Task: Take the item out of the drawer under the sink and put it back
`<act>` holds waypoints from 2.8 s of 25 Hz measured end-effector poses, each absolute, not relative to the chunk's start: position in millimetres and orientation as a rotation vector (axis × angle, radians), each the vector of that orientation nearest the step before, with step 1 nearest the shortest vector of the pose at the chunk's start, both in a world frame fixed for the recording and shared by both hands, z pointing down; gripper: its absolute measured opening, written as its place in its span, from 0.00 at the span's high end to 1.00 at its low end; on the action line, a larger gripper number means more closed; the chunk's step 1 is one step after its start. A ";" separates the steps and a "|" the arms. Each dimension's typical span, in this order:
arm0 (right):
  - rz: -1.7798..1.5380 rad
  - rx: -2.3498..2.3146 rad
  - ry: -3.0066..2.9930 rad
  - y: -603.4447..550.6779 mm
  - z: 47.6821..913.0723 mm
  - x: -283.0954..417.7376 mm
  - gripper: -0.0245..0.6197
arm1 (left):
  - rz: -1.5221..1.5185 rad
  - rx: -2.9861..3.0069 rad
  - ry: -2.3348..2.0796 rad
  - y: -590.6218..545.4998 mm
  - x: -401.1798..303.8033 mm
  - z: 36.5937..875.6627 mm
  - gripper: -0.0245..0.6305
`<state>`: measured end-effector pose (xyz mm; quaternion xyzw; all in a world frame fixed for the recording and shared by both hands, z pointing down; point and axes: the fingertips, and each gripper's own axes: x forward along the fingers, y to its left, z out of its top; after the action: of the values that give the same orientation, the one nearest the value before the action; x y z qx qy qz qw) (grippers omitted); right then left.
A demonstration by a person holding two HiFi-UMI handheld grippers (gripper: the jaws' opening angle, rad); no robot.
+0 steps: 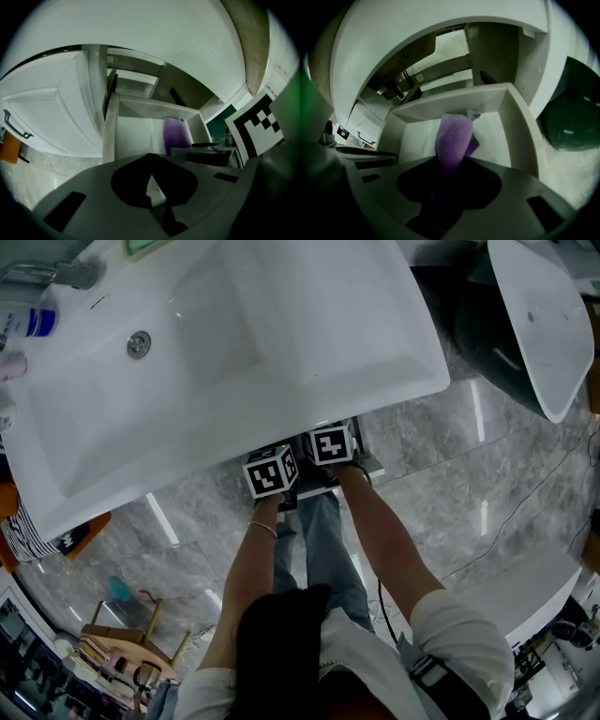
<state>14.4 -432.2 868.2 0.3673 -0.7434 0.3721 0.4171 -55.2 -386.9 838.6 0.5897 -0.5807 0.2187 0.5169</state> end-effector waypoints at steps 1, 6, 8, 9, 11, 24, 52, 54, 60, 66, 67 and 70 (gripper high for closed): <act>0.933 0.918 -1.862 -432.0 868.6 14.4 0.74 | 0.529 1.413 -1.397 -386.5 -55.2 838.4 0.96; 0.881 0.929 -1.854 -428.1 864.6 17.3 0.81 | 0.515 1.422 -1.390 -388.0 -50.1 832.8 0.96; 0.858 0.941 -1.878 -423.9 851.8 14.8 0.82 | 0.506 1.430 -1.410 -389.5 -55.9 822.2 0.96; 0.863 0.948 -1.898 -421.8 843.3 11.8 0.82 | 0.501 1.435 -1.413 -389.3 -58.6 817.0 0.96; 0.879 0.972 -1.931 -420.9 827.0 9.0 0.82 | 0.494 1.446 -1.408 -388.1 -59.3 808.1 0.96; 0.931 1.062 -2.024 -408.5 736.0 11.4 0.82 | 0.490 1.526 -1.410 -364.2 -60.4 740.4 0.96; 0.604 1.220 -2.360 -339.3 523.7 5.4 0.82 | 0.317 1.928 -1.516 -323.6 -55.1 534.4 0.96; 0.544 1.233 -2.388 -337.6 507.8 3.7 0.82 | 0.289 1.966 -1.545 -323.4 -57.5 518.6 0.96; 0.417 1.273 -2.453 -331.2 463.0 -4.3 0.82 | 0.231 2.048 -1.616 -319.8 -66.6 473.2 0.96; 0.276 1.288 -2.529 -319.2 422.2 -12.4 0.82 | 0.148 2.140 -1.708 -315.0 -73.1 424.3 0.96; 0.254 1.294 -2.541 -318.3 415.7 -12.6 0.82 | 0.137 2.158 -1.714 -314.9 -72.3 416.6 0.96; 0.199 1.318 -2.578 -316.8 395.4 -12.1 0.82 | 0.127 2.210 -1.754 -315.2 -71.9 396.5 0.96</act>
<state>-12.1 -316.8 395.4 0.4510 -0.8819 0.0682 0.1194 -71.9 -315.2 396.5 0.7728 -0.6131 0.0445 0.1579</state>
